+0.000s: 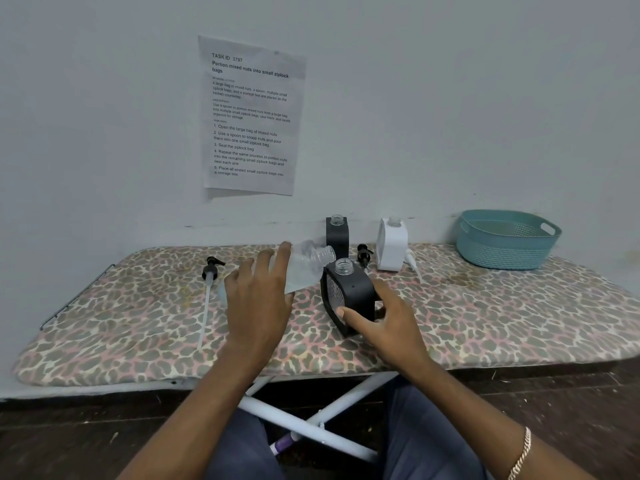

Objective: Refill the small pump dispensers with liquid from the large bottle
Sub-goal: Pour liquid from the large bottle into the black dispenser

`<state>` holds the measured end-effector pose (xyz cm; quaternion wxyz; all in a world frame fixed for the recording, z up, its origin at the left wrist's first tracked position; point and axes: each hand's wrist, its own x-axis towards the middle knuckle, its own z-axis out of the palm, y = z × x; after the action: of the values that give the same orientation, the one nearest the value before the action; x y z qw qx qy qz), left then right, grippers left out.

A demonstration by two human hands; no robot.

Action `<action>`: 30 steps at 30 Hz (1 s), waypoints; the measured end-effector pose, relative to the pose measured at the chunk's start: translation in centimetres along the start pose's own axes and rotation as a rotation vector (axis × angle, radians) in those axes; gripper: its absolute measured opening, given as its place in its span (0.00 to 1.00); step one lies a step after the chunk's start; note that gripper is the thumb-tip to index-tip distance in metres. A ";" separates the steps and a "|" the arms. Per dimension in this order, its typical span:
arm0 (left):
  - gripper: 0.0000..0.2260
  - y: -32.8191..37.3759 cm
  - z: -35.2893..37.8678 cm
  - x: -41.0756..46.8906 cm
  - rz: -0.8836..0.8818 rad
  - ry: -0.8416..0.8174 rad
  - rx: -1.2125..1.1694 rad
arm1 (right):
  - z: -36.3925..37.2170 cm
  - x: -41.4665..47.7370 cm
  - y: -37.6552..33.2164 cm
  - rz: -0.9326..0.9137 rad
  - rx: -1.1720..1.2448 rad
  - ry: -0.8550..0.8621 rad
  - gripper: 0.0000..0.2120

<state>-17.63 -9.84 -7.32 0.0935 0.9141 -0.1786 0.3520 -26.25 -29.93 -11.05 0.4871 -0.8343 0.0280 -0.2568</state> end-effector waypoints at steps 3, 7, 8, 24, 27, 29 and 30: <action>0.42 0.2 -0.1 0.0 -0.001 0.006 0.009 | 0.0 0.0 0.0 0.011 0.009 -0.003 0.23; 0.41 0.2 0.0 0.0 -0.003 0.012 0.006 | -0.1 -0.1 0.0 0.009 0.009 -0.008 0.24; 0.41 0.2 0.0 0.0 -0.003 0.014 0.006 | -0.1 -0.1 0.0 0.008 0.008 -0.007 0.24; 0.40 0.4 0.0 -0.1 -0.009 0.037 0.052 | -0.4 0.0 -0.3 -0.018 0.010 -0.024 0.24; 0.40 0.5 -0.1 -0.1 -0.012 0.030 0.061 | -0.5 0.0 -0.4 -0.027 0.007 -0.017 0.23; 0.40 0.5 -0.1 0.0 -0.016 0.026 0.064 | -0.5 0.0 -0.5 -0.031 0.002 -0.021 0.23; 0.40 0.5 -0.1 0.0 -0.018 0.023 0.065 | -0.4 0.0 -0.4 -0.032 0.001 -0.023 0.24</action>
<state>-17.93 -10.28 -7.21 0.0693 0.9141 -0.1576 0.3672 -26.55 -30.05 -10.52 0.4837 -0.8372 0.0089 -0.2549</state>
